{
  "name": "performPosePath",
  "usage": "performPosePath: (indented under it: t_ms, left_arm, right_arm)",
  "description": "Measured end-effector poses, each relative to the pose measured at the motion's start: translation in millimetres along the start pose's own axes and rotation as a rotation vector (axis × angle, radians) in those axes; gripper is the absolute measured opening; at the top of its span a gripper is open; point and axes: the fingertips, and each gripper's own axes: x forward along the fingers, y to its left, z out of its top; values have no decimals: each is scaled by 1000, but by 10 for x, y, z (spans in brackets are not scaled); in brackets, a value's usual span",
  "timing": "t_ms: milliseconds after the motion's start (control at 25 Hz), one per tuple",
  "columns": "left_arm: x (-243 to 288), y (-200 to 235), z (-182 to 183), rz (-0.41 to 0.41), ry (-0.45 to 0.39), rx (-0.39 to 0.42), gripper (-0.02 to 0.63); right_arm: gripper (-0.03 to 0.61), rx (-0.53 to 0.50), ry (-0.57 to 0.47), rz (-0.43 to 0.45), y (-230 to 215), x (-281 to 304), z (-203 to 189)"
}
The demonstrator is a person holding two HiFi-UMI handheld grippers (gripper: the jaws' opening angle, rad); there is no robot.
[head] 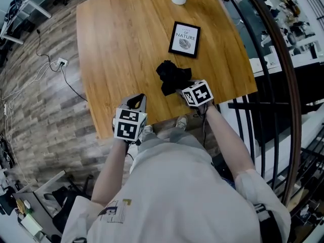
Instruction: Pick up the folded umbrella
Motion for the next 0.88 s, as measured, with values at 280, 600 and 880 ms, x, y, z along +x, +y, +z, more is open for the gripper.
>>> performPosePath:
  t_ms: [280, 600, 880]
  left_arm:
    - [-99, 102, 325, -4, -57, 24, 20]
    - [-243, 153, 557, -18, -125, -5, 20]
    - [-677, 310, 1214, 12, -304, -16, 20]
  right_arm:
    - [245, 167, -188, 130, 214, -380, 417]
    - [242, 308, -416, 278, 410, -967, 866]
    - [244, 264, -772, 327, 506, -2060, 1567]
